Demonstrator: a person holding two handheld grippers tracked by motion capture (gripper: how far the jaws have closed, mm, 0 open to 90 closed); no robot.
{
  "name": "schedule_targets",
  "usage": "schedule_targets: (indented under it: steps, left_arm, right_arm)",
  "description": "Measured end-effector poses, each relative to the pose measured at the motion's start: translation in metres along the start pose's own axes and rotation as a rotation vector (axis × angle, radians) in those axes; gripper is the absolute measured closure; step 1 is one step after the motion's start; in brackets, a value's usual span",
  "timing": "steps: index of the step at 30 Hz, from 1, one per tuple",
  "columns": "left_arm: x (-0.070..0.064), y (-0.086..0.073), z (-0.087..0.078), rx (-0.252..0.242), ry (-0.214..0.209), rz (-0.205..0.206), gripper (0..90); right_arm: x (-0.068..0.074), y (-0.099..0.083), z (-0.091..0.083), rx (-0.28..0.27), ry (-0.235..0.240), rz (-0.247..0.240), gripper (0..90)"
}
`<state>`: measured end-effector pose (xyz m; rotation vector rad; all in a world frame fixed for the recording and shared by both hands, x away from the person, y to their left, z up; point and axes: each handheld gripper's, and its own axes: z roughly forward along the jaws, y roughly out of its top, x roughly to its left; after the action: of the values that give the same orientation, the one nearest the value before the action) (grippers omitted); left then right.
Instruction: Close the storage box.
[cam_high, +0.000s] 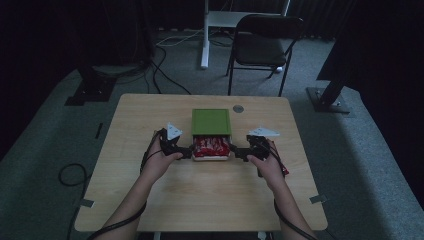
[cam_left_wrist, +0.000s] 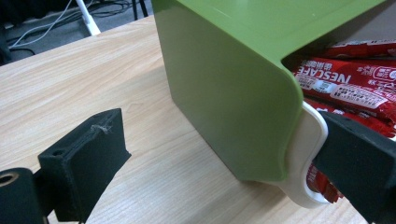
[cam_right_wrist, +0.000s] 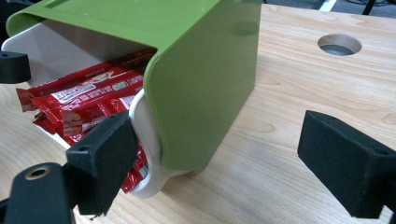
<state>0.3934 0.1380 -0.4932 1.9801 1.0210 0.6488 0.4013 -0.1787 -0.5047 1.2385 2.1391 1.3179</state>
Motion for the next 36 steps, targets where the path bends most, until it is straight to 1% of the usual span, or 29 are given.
schedule_targets:
  steps: [8, 14, 19, 23, 25, 27, 30, 32, 36]
  left_arm:
    - [0.002, 0.002, 0.005, -0.007, 0.011, 0.003, 4.9]
    - [0.003, 0.002, 0.007, -0.011, 0.019, -0.002, 5.0]
    - [0.003, 0.004, 0.008, -0.003, 0.031, 0.010, 5.0]
    - [0.003, 0.005, 0.009, 0.000, 0.038, 0.000, 5.0]
    - [0.003, 0.005, 0.010, -0.004, 0.043, 0.004, 5.0]
    - [0.003, 0.005, 0.010, -0.004, 0.043, 0.005, 4.9]
    - [0.003, 0.005, 0.010, -0.001, 0.041, 0.009, 5.0]
    - [0.004, 0.005, 0.011, 0.002, 0.036, -0.002, 4.9]
    - [0.005, 0.005, 0.011, 0.001, 0.031, -0.006, 5.1]
  right_arm:
    - [0.000, 0.004, 0.005, 0.002, -0.023, 0.001, 11.8]
    - [-0.002, 0.004, 0.007, -0.002, -0.023, 0.012, 11.8]
    - [-0.002, 0.005, 0.008, -0.001, -0.030, 0.008, 11.8]
    - [-0.002, 0.006, 0.009, -0.004, -0.035, 0.012, 11.8]
    - [-0.003, 0.005, 0.010, -0.006, -0.035, 0.014, 11.7]
    - [-0.003, 0.005, 0.010, -0.006, -0.035, 0.018, 11.6]
    - [-0.003, 0.006, 0.010, -0.006, -0.039, 0.011, 11.3]
    - [-0.002, 0.006, 0.011, -0.003, -0.043, 0.010, 11.3]
    - [-0.002, 0.006, 0.011, 0.001, -0.041, 0.013, 12.6]
